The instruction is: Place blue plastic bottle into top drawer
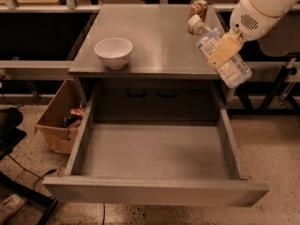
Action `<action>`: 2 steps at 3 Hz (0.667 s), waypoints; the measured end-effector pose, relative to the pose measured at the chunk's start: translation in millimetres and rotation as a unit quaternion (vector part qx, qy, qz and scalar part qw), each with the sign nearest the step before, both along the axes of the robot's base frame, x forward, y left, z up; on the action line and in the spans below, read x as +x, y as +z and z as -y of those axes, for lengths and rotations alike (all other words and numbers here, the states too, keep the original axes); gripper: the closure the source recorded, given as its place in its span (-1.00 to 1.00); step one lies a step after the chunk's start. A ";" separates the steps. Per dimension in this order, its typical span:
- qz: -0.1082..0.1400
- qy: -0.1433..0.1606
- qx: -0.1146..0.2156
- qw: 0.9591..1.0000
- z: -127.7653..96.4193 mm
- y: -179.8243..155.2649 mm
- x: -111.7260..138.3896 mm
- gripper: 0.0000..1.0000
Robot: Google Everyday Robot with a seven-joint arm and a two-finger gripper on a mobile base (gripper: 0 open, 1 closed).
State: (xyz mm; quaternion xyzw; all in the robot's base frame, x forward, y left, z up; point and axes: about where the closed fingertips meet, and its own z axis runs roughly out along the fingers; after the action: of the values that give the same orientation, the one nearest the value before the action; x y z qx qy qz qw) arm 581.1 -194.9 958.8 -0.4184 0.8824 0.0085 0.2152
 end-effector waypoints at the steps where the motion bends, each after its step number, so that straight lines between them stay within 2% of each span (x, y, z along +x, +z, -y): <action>1: 0.046 0.012 0.000 0.999 -6.9 -21.6 -16.6 1.00; 2: 0.003 0.043 -0.027 0.999 -22.2 -133.3 -31.2 1.00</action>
Offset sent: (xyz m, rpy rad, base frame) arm -0.0979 0.0135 -0.3233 -0.1384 0.2931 0.1210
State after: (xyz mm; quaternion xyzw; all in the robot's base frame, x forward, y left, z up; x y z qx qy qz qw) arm 549.9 -172.7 825.6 -0.4611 0.8631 -0.0069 0.2058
